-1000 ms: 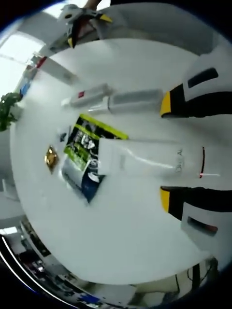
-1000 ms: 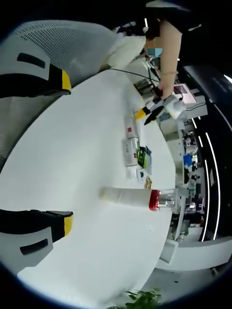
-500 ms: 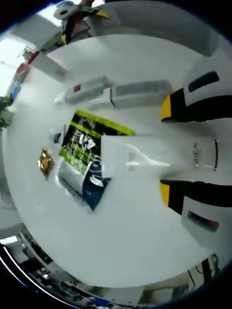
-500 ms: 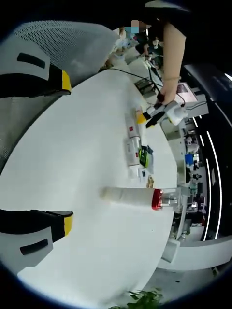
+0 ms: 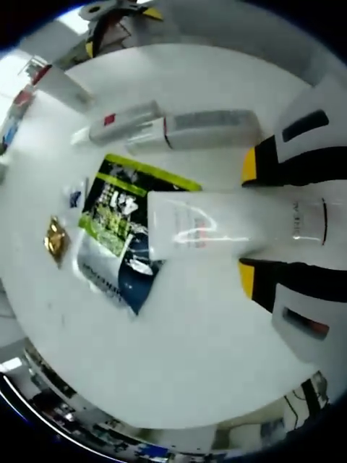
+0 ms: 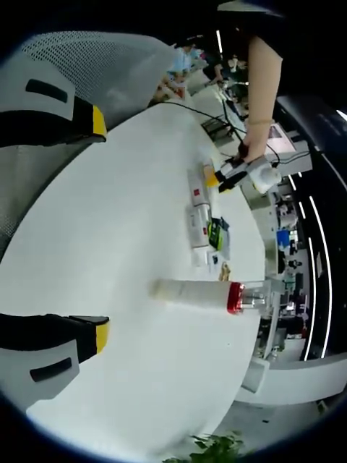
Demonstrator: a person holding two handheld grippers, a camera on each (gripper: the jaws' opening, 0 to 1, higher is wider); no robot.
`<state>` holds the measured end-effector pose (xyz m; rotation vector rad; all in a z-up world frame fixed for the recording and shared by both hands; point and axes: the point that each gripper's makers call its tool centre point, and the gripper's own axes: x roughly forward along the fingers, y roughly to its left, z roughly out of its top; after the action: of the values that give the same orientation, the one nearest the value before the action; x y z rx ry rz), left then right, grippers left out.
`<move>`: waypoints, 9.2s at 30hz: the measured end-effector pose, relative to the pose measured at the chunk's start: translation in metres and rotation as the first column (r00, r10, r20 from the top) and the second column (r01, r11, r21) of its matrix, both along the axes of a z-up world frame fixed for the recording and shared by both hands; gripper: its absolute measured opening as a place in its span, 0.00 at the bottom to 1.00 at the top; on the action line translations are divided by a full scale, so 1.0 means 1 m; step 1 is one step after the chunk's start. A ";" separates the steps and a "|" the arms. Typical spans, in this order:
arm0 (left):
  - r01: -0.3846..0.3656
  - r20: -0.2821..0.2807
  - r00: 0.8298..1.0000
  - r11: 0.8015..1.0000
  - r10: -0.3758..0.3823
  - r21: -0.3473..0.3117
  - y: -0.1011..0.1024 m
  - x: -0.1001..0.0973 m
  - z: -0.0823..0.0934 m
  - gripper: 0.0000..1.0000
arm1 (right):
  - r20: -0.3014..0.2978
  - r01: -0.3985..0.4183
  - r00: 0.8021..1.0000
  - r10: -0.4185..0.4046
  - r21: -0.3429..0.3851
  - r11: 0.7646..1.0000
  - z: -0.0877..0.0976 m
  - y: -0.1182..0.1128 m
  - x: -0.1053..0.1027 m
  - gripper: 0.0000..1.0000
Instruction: Arrange the skincare products in the storage area until every visible bottle or jar stands upright without overlapping.
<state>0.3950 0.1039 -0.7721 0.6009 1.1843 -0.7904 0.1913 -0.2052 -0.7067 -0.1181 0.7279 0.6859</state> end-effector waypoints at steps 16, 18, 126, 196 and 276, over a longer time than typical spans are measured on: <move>-0.043 0.037 0.998 0.999 0.043 -0.020 0.001 0.002 0.000 0.32 | 0.000 -0.001 1.000 0.001 -0.004 1.000 -0.001 -0.001 0.001 0.98; -0.055 0.042 0.998 0.998 0.055 -0.019 0.001 0.002 0.001 0.32 | 0.002 -0.004 1.000 0.004 -0.005 1.000 -0.001 0.000 0.001 0.98; -0.147 0.236 0.940 0.916 0.246 -0.372 -0.050 -0.109 0.130 0.32 | 0.033 -0.073 0.997 0.069 0.165 0.984 0.023 0.023 -0.002 0.95; -0.164 0.257 0.899 0.817 0.354 -0.552 -0.157 -0.162 0.192 0.34 | -0.026 -0.006 0.999 0.025 0.566 0.824 0.157 0.164 0.054 0.24; 0.525 0.369 0.850 0.665 -0.376 -0.531 -0.184 -0.213 0.277 0.11 | 0.280 -0.697 0.713 0.643 0.377 0.610 0.179 0.168 -0.014 0.15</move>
<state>0.1819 -0.0802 -0.4950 0.4159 0.4855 -1.4300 0.1778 -0.0368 -0.5281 0.0119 0.3639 1.5638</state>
